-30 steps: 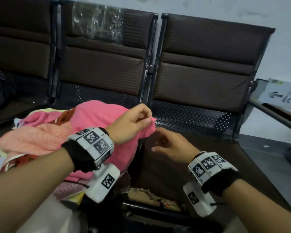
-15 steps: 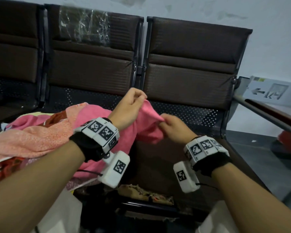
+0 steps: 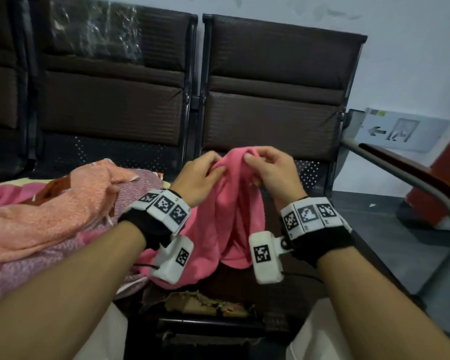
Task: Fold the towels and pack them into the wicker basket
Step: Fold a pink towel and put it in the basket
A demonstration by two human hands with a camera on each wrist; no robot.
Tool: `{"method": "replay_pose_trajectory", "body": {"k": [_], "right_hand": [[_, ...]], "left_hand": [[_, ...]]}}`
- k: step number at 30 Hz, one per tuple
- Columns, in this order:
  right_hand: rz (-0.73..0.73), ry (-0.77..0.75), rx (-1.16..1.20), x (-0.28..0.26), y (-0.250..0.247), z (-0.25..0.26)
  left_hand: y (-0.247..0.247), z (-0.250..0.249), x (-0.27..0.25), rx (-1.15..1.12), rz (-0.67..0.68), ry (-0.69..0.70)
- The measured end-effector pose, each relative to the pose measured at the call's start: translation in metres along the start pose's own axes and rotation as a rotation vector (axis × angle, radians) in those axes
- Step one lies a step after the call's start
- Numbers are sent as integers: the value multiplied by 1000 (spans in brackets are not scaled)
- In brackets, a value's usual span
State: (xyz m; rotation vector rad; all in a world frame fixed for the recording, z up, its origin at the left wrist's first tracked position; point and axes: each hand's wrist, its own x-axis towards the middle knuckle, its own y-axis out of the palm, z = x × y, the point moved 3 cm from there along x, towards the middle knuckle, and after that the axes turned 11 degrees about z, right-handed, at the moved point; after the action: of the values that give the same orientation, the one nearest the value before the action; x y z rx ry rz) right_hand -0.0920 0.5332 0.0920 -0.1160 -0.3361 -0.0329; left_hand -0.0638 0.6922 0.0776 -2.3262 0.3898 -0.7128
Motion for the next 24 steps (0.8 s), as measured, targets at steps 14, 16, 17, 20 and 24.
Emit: {"method": "replay_pose_trajectory", "body": {"k": [14,16,17,20,24], "right_hand": [[589,793,-1135,-30,-30,-117],[631,838,-1128,-37,-18,-121],[640,826,-1172,-38,-12,-123],[569,762,-1257,-36,-7,-118],[414,634,-765,-20,-19,-101]], "left_hand": [[11,37,-8,-513,168,-502],[11,34,-7,-513,145,-506],[11,32,-7,-494,144,-502],[6,33,-9,-512,148,-508],[-10,31,-10,-526,66,-466]]}}
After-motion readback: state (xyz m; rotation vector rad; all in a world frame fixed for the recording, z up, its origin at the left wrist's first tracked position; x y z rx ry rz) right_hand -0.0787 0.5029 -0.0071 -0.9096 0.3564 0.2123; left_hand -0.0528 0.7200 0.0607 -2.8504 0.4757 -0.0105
